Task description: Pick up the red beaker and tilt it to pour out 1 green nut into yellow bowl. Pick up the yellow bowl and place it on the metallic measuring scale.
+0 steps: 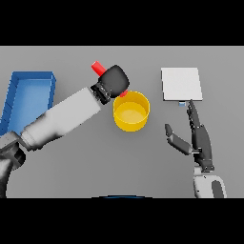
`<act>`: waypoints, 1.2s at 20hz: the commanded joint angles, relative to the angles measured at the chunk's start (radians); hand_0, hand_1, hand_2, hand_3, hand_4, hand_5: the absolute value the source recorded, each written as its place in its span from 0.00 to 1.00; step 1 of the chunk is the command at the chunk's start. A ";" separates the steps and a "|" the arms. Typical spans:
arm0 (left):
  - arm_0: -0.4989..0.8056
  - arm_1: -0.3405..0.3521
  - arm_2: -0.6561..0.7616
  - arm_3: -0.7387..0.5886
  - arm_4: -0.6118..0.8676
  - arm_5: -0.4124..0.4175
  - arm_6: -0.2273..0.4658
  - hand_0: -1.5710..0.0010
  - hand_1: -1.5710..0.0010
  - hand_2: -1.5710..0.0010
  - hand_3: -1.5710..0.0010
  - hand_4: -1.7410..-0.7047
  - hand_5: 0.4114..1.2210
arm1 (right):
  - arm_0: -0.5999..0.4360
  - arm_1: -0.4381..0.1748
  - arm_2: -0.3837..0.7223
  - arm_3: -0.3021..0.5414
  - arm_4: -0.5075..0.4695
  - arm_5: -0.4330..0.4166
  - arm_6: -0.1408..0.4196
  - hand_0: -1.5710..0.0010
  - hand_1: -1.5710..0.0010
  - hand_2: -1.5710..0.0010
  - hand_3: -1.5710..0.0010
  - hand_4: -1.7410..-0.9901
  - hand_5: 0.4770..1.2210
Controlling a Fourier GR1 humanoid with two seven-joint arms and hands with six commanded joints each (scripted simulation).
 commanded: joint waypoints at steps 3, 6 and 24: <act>-0.050 0.001 -0.059 0.014 -0.039 -0.019 -0.026 0.00 0.00 0.00 0.01 0.00 1.00 | 0.007 -0.003 -0.003 -0.009 0.008 -0.011 0.000 1.00 1.00 1.00 1.00 0.61 0.19; -0.090 -0.012 -0.102 0.061 -0.067 0.003 -0.047 0.00 0.00 0.00 0.01 0.00 1.00 | 0.004 -0.008 -0.006 -0.003 0.019 -0.019 0.006 1.00 1.00 1.00 1.00 0.62 0.16; -0.384 0.008 -0.245 0.203 -0.100 0.022 -0.189 0.00 0.00 0.11 0.04 0.06 1.00 | -0.005 0.004 0.019 -0.009 0.082 -0.057 0.014 1.00 1.00 1.00 1.00 0.72 0.15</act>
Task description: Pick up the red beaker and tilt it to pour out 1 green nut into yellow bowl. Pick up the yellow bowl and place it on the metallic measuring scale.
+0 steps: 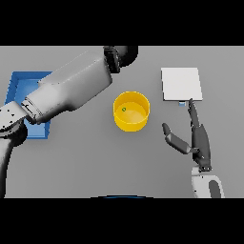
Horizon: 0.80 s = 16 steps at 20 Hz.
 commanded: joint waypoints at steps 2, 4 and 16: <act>-0.056 0.028 0.049 0.027 0.042 0.015 -0.011 0.00 0.00 0.07 0.34 0.04 1.00 | -0.013 -0.001 -0.002 0.015 -0.008 0.006 -0.008 1.00 1.00 1.00 1.00 0.74 0.16; -0.110 0.052 0.095 0.094 0.079 0.036 -0.002 0.00 0.00 0.04 0.22 0.03 1.00 | -0.020 -0.007 -0.015 0.019 -0.039 0.024 -0.014 1.00 1.00 1.00 1.00 0.75 0.16; 0.032 0.284 0.619 0.323 0.696 0.206 0.182 0.00 0.00 0.00 0.09 0.00 1.00 | -0.025 -0.024 -0.026 0.043 -0.084 0.063 -0.074 1.00 1.00 1.00 1.00 0.69 0.15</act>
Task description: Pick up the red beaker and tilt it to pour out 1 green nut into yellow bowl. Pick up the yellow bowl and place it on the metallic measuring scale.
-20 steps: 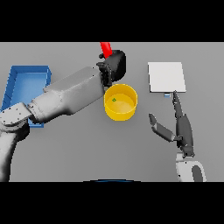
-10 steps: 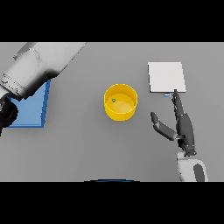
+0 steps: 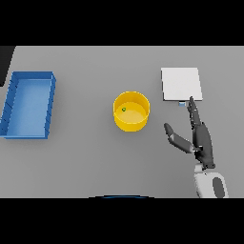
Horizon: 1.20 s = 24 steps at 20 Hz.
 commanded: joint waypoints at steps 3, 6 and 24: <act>0.124 0.067 0.068 -0.077 0.121 0.095 0.107 0.00 0.00 0.00 0.10 0.00 1.00 | -0.003 -0.011 -0.001 0.000 0.007 0.000 -0.002 1.00 1.00 1.00 1.00 0.70 0.16; 0.290 0.127 0.120 -0.227 0.247 0.200 0.199 0.00 0.00 0.00 0.08 0.00 1.00 | -0.007 -0.009 0.016 0.007 0.029 -0.001 0.025 1.00 1.00 1.00 1.00 0.70 0.18; 0.859 0.251 0.026 -0.786 0.485 0.571 0.537 0.00 0.00 0.00 0.01 0.00 0.69 | 0.009 -0.025 0.026 0.003 0.049 0.003 0.010 1.00 1.00 1.00 1.00 0.71 0.25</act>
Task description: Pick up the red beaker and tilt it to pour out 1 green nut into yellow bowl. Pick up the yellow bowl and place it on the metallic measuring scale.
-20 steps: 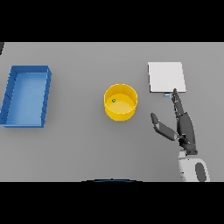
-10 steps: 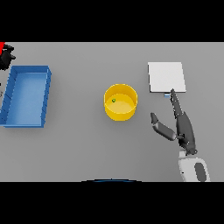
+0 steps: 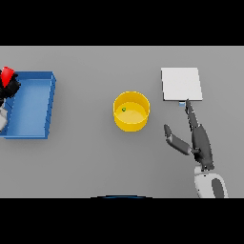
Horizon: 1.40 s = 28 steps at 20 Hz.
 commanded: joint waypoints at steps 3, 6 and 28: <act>0.019 0.017 -0.018 -0.024 0.001 -0.037 -0.003 0.00 0.08 0.09 0.13 0.35 0.52 | 0.004 -0.002 0.000 -0.009 -0.004 0.003 -0.010 1.00 1.00 1.00 1.00 0.73 0.25; 0.046 0.069 -0.022 -0.102 0.092 -0.206 0.000 0.41 0.52 0.51 0.54 0.68 0.43 | 0.017 0.006 0.008 -0.026 -0.002 0.000 -0.023 1.00 1.00 1.00 1.00 0.74 0.25; 0.029 0.052 0.006 -0.090 0.148 -0.240 -0.099 1.00 1.00 1.00 1.00 0.91 0.37 | -0.228 -0.202 0.149 0.032 0.238 0.167 0.097 1.00 1.00 1.00 1.00 0.62 0.28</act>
